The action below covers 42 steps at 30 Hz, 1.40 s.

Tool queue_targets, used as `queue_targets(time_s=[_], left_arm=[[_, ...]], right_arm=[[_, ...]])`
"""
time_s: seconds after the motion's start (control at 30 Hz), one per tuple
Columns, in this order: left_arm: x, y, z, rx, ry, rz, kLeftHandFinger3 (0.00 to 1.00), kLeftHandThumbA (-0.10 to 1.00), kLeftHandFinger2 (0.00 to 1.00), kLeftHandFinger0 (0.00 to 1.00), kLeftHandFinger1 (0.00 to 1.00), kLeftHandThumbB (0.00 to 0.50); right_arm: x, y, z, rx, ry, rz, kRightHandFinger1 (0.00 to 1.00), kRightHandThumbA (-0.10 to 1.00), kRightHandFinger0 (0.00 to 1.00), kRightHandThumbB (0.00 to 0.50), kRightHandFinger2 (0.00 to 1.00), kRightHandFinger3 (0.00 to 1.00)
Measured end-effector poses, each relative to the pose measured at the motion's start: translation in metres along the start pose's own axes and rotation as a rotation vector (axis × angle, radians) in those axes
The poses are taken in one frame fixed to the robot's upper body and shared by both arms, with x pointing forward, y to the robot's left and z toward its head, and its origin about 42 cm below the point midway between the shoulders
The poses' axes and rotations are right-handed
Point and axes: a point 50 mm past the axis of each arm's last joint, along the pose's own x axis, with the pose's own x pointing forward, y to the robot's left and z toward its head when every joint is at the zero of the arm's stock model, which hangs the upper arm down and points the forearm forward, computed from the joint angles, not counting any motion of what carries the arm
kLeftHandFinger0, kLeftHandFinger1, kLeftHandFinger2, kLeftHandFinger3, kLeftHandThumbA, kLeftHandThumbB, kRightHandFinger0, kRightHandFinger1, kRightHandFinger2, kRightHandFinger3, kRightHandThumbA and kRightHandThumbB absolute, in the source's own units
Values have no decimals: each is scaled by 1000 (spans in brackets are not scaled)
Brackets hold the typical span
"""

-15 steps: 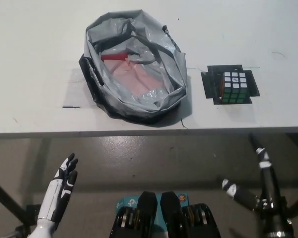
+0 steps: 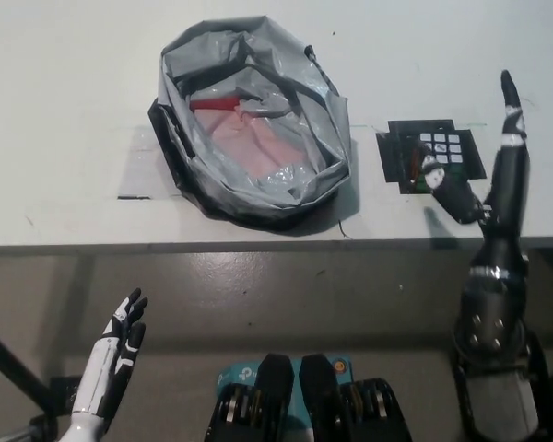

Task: Use the right hand to pick up a rubix's cube and place it into a plastic bag and lift the bag

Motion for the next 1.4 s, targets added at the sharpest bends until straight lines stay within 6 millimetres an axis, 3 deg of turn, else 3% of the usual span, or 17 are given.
queue_targets(time_s=[0.13, 0.3, 0.5, 0.67, 0.87, 0.93, 1.2, 1.4], left_arm=[[1, 0, 1, 1, -5, -1, 1000, 1000, 1000, 1000, 1000, 239], [1, 0, 1, 1, -10, -1, 1000, 1000, 1000, 1000, 1000, 234], [2, -1, 2, 3, -15, -2, 1000, 1000, 1000, 1000, 1000, 239], [3, 0, 2, 4, -16, -2, 1000, 1000, 1000, 1000, 1000, 247], [3, 0, 3, 4, -17, -2, 1000, 1000, 1000, 1000, 1000, 233], [3, 0, 2, 4, -16, -1, 1000, 1000, 1000, 1000, 1000, 237], [3, 0, 2, 3, -16, -1, 1000, 1000, 1000, 1000, 1000, 242], [3, 0, 2, 4, -16, -1, 1000, 1000, 1000, 1000, 1000, 226]], right_arm=[[19, 13, -11, -17, 63, -12, 1000, 853, 1000, 378, 1000, 1000], [40, 28, -21, -35, 125, -22, 1000, 885, 1000, 410, 1000, 1000], [56, 45, -38, -87, 212, -20, 1000, 871, 1000, 409, 1000, 1000], [57, 48, -53, -128, 274, -37, 1000, 852, 1000, 419, 1000, 1000], [53, 46, -63, -140, 309, -59, 1000, 800, 1000, 381, 1000, 1000], [51, 46, -65, -140, 316, -61, 1000, 788, 1000, 396, 1000, 1000], [49, 45, -68, -119, 336, -70, 1000, 846, 1000, 415, 1000, 1000], [49, 47, -66, -115, 331, -62, 1000, 904, 1000, 395, 1000, 1000]])
